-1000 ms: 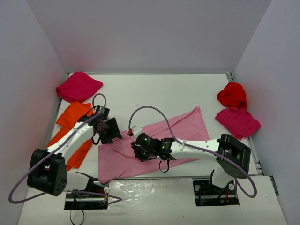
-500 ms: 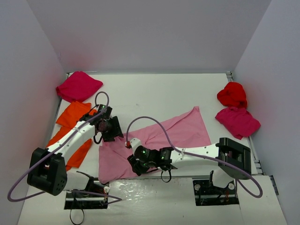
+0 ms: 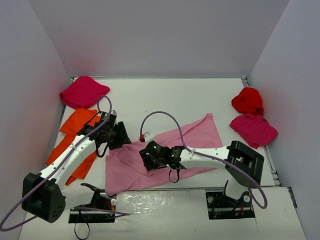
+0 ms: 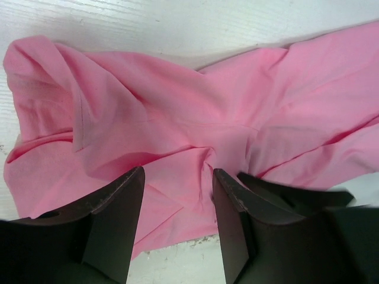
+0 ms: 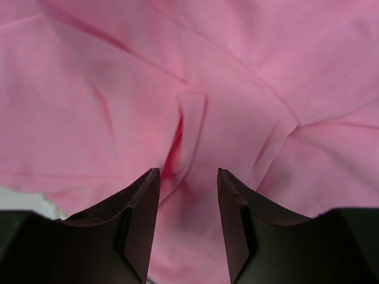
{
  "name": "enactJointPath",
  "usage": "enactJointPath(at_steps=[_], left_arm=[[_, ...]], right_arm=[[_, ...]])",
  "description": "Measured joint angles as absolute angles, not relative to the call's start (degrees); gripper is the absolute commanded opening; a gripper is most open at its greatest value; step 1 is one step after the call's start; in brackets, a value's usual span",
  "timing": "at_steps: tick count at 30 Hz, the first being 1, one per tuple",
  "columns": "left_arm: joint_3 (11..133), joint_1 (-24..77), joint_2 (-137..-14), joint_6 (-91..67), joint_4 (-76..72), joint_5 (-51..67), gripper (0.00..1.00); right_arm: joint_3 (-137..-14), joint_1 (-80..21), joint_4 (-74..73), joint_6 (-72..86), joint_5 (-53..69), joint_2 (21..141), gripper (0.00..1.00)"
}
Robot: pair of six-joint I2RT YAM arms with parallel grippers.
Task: Fold and stack the t-shirts
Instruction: Fold the tshirt
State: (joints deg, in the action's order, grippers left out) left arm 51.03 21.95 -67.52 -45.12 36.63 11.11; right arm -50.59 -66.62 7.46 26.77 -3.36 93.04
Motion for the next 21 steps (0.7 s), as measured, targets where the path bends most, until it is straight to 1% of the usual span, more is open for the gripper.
enactJointPath(at_steps=[2, 3, 5, 7, 10, 11, 13, 21], left_arm=[[51.03, 22.1, -65.67, -45.3, 37.33, 10.64, 0.47], [51.03, 22.12, -64.94, -45.36, 37.69, 10.37, 0.47], [51.03, 22.13, -63.99, -45.42, 38.53, 9.9, 0.45], [51.03, 22.13, -63.52, -45.43, 39.32, 9.37, 0.41], [51.03, 22.13, -63.42, -45.47, 40.27, 8.93, 0.35], [51.03, 22.13, -63.42, -45.47, 40.54, 8.87, 0.33], [51.03, 22.13, -63.42, -45.38, 40.72, 8.86, 0.33], [51.03, 22.13, -63.79, -45.45, 40.7, 8.92, 0.32]], right_arm=[[-51.43, -65.24, 7.87, 25.67, -2.85, 95.79, 0.13], [-51.73, -64.86, 7.97, 25.08, -2.51, 96.9, 0.08], [-52.4, -64.61, 7.96, 23.97, -1.76, 98.47, 0.05], [-53.27, -64.58, 7.9, 23.33, -1.24, 99.3, 0.08], [-54.87, -64.55, 8.1, 22.45, -1.07, 99.44, 0.18], [-55.44, -64.54, 8.22, 22.26, -1.06, 99.44, 0.22], [-56.07, -64.38, 8.44, 21.91, -1.07, 99.31, 0.26], [-56.26, -62.15, 8.31, 21.22, -1.34, 97.88, 0.26]])
